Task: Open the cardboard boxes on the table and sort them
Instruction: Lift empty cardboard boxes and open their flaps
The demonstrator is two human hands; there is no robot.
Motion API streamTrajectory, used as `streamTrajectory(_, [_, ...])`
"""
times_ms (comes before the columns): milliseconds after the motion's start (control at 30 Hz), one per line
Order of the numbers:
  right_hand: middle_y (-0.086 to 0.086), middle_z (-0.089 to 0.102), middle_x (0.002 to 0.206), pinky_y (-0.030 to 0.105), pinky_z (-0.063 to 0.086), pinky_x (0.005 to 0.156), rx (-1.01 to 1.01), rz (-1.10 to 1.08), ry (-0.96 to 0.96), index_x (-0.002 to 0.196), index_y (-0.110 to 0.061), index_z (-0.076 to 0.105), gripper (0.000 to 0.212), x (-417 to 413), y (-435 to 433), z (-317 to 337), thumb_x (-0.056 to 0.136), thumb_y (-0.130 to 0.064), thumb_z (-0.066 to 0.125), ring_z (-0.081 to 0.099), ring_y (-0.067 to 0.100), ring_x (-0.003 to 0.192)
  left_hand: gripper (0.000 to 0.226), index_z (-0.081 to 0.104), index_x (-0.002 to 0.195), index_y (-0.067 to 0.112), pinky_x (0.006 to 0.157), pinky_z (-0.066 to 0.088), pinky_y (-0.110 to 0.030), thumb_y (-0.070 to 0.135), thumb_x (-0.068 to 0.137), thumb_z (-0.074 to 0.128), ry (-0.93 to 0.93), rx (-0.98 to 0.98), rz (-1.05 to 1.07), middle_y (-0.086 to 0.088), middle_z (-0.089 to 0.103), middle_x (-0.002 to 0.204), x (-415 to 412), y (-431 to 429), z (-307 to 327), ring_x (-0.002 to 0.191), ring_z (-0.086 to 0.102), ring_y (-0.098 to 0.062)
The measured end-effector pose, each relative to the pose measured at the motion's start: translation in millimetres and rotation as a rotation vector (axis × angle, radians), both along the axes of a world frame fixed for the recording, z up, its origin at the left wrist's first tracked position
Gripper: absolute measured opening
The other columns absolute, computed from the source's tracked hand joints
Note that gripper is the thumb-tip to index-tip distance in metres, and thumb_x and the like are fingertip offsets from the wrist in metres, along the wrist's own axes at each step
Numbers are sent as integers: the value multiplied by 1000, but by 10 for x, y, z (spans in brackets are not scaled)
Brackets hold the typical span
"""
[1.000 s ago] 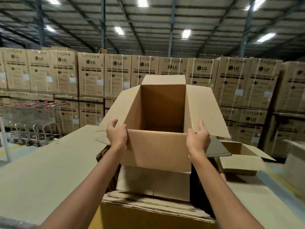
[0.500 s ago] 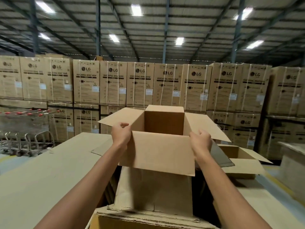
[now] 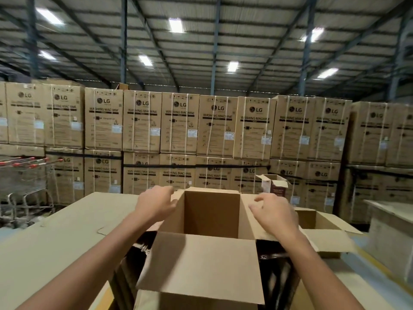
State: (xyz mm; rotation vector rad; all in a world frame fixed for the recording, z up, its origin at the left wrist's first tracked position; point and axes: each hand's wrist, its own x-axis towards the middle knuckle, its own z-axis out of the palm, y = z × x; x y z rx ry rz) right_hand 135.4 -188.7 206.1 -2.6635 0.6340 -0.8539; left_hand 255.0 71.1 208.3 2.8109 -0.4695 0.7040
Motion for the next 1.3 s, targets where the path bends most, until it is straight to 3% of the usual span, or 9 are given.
streamTrajectory(67, [-5,67,125,32,52,84,-14,107,94,132,-32,59,43,264,-66,-123,93,-49,57,62,18,113,43,51,136,24,88,46,-33,44,98,49,28,-15,-91,-2,60,133,266,-160,-111,118,56,-21])
streamTrajectory(167, [-3,47,149,46,42,107,27,226,402,146,-33,46,66,618,-165,-518,88,-65,53,44,23,135,65,31,152,28,111,37,-49,53,94,51,291,104,-54,-7,33,156,637,-322,-526,142,32,-30])
streamTrajectory(233, [0,39,154,50,34,112,-87,191,520,146,-33,47,73,753,-226,-688,86,-73,48,36,26,140,64,38,147,31,110,32,-57,54,89,54,419,254,27,-8,24,158,780,-366,-782,142,25,-35])
streamTrajectory(333, [2,24,163,53,26,116,-125,190,541,149,-34,41,76,819,-231,-704,86,-75,46,24,29,147,64,39,147,30,111,33,-58,61,92,51,413,242,52,-6,28,157,881,-347,-836,142,30,-32])
streamTrajectory(500, [-2,41,154,48,33,113,-38,218,414,147,-33,46,64,698,-208,-675,93,-67,43,37,24,140,49,56,133,21,97,50,-40,53,96,49,255,23,-56,-3,60,132,844,-306,-820,118,57,-22])
streamTrajectory(633, [-6,48,150,44,39,110,66,238,263,146,-33,46,55,474,-183,-694,97,-58,44,47,19,134,35,64,122,19,91,53,-36,41,97,53,150,-111,-177,-2,68,121,679,-312,-716,110,62,-21])
streamTrajectory(900, [-7,30,161,46,22,119,-20,297,252,158,-29,20,68,46,-136,-767,99,-61,31,27,17,148,54,43,147,23,112,38,-41,51,100,44,198,-21,-456,-3,44,152,8,-835,-724,141,38,-20])
streamTrajectory(1100, [-7,24,163,42,22,121,-47,350,246,157,-30,22,72,-616,-343,-744,97,-54,52,20,15,151,65,15,158,27,120,19,-53,58,102,27,232,108,-416,-4,19,165,-753,-1234,-829,152,17,-25])
streamTrajectory(1300, [-6,14,166,38,25,119,-7,343,60,157,-32,17,73,-1652,-896,-659,97,-43,56,15,15,152,65,24,156,23,120,26,-43,51,100,41,61,-146,-601,-2,30,161,-1615,-1614,-643,148,26,-22])
